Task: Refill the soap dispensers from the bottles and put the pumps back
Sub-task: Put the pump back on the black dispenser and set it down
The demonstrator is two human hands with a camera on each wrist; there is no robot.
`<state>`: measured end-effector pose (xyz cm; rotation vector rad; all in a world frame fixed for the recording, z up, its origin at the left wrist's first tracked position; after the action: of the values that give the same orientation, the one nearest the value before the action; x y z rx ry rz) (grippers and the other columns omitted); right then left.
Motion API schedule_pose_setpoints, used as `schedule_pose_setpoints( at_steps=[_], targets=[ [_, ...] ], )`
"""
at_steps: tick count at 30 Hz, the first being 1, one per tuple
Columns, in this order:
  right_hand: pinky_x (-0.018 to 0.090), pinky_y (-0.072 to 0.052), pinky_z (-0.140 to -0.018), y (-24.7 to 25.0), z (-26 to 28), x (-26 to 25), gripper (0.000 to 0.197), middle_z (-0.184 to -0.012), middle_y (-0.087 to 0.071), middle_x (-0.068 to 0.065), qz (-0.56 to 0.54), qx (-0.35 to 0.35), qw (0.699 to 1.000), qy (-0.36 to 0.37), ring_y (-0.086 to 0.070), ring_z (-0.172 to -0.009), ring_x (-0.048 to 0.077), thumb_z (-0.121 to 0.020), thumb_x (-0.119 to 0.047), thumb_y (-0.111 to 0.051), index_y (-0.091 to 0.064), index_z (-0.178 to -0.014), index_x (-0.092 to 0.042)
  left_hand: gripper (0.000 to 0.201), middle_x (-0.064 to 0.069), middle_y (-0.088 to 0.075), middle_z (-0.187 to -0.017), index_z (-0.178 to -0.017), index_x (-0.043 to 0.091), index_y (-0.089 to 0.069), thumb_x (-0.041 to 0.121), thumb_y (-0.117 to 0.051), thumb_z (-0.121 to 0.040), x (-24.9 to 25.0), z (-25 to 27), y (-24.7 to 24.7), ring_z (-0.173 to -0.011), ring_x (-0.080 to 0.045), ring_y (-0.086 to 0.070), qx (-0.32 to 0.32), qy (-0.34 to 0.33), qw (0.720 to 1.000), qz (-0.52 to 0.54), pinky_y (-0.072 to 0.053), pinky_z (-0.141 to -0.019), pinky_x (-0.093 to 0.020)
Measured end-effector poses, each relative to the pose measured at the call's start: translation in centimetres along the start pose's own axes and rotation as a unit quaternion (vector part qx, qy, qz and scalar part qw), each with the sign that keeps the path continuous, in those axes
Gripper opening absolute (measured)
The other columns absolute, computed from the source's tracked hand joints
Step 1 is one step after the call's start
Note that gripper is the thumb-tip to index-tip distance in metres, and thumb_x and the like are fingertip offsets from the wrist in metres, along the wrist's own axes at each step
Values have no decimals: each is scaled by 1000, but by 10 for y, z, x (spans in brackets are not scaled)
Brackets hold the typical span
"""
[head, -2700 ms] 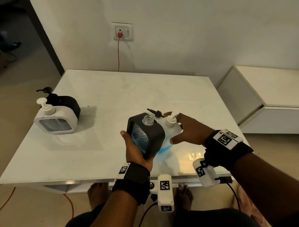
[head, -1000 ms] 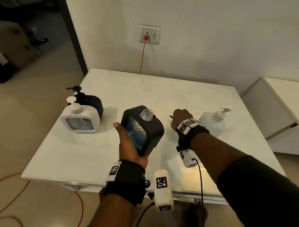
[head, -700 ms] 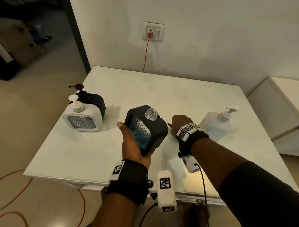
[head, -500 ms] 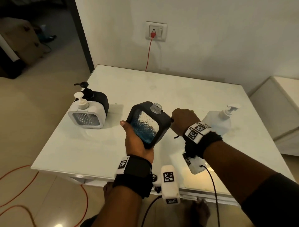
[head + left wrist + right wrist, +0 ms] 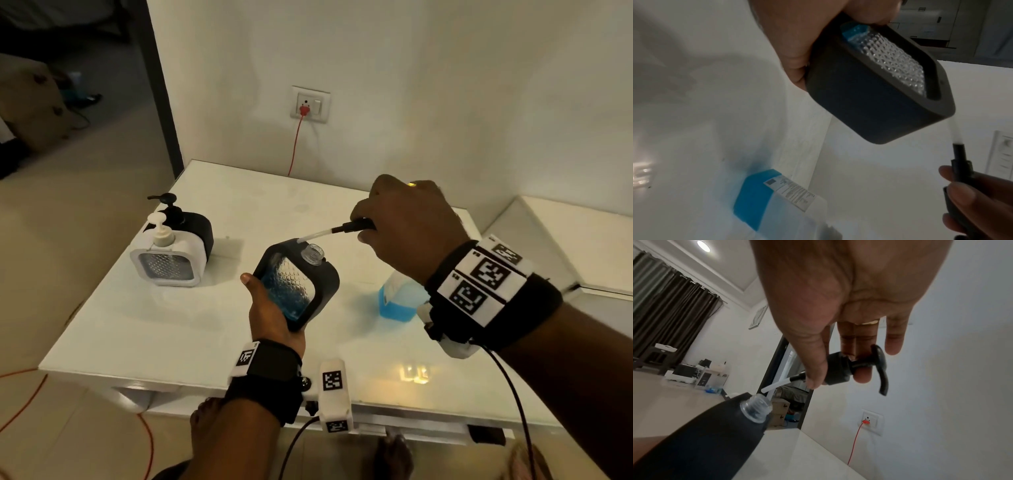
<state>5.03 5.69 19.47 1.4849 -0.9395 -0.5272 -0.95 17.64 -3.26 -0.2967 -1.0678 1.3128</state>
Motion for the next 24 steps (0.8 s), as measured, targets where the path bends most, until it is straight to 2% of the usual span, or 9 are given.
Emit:
schedule_pose_setpoints(
  at_steps=[3,6,8,11,14,20,22,24],
  targets=[
    [43,-33,-107,8,3,6,17,-108,-52,-3,45,-3,999,-7,-61,-89,21,-95,-33,-62,-71,-109,-32,83,-10,-70,-135,-137,29,-66,83,-48,-76,-1,3,-1,-122,-36,-68,-7,-4,1000,1,-59,-97,-55],
    [47,-28,-114,11,5,7,17,-111,-53,-3,87,-18,996,1,-63,-92,21,-96,-31,-61,-71,-109,-32,82,-10,-69,-137,-137,29,-66,83,-47,-78,0,5,-2,-123,-36,-67,-10,-10,1000,2,-55,-102,-58],
    [48,-26,-115,12,5,7,17,-112,-52,-3,109,-29,994,8,-63,-94,21,-96,-31,-60,-70,-110,-33,73,-9,-70,-135,-135,29,-67,80,-42,-89,1,5,-2,-120,-34,-68,-4,-7,1000,2,-60,-95,-53],
    [47,-25,-116,17,3,8,20,-113,-52,-3,119,-45,992,14,-63,-96,21,-97,-31,-59,-70,-113,-34,67,-7,-70,-133,-136,28,-66,75,-35,-98,0,4,-3,-113,-29,-70,-9,-5,1000,-2,-64,-73,-39],
    [48,-23,-118,17,1,2,22,-114,-52,-3,134,-72,987,48,-63,-99,22,-97,-32,-59,-69,-116,-35,65,-7,-71,-133,-133,26,-67,71,-33,-101,1,8,-9,-110,-26,-71,-22,-16,1000,-8,-64,-67,-35],
    [50,-14,-122,-3,-4,-25,33,-123,-57,-3,165,-123,971,125,-62,-113,21,-95,-24,-57,-62,-127,-31,52,-3,-74,-120,-120,28,-69,60,-31,-108,-9,18,-21,-105,-22,-72,-57,0,998,-11,-64,-69,-35],
    [50,-11,-123,-8,-7,-30,35,-125,-57,-2,160,-134,968,142,-62,-116,21,-97,-26,-55,-58,-132,-29,50,-6,-73,-122,-121,25,-68,57,-33,-109,-12,20,-22,-105,-23,-71,-57,13,998,-4,-64,-66,-33],
    [53,-5,-124,-9,-9,-31,39,-126,-57,-2,155,-133,967,152,-61,-117,21,-97,-27,-53,-55,-136,-29,50,-9,-70,-131,-126,23,-67,56,-33,-109,-15,21,-22,-111,-25,-70,-58,19,998,-2,-64,-74,-37]
  ],
)
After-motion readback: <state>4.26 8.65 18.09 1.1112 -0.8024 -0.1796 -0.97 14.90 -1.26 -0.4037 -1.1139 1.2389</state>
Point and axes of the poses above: each hand's wrist, its own z-axis away from the middle knuckle, its own y-axis out of the back of the hand, x = y × z, the point moved 5 cm from there along -z, towards the middle knuckle
